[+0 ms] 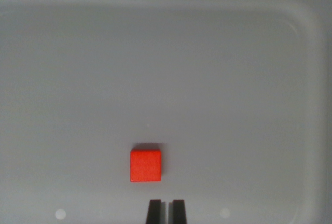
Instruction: Reach red block
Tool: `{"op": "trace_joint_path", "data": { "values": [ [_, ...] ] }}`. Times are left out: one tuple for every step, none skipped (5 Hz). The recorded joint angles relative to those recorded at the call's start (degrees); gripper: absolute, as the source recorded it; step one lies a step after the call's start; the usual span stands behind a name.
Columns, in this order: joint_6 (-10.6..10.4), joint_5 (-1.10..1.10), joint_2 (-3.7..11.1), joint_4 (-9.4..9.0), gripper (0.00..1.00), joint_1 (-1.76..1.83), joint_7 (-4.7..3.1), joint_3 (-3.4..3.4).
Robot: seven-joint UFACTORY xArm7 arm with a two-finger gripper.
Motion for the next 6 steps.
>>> {"op": "trace_joint_path", "data": {
  "values": [
    [0.0,0.0,0.0,0.0,0.0,0.0,0.0,0.0],
    [-1.91,0.0,0.35,-1.59,0.0,0.03,0.04,-0.02],
    [-1.91,0.0,0.35,-1.59,0.0,0.03,0.04,-0.02],
    [-3.99,-0.01,0.73,-3.32,0.0,0.07,0.08,-0.04],
    [-3.99,-0.01,0.73,-3.32,0.0,0.07,0.08,-0.04],
    [-6.23,-0.01,1.14,-5.19,0.0,0.11,0.13,-0.06]
  ]
}}
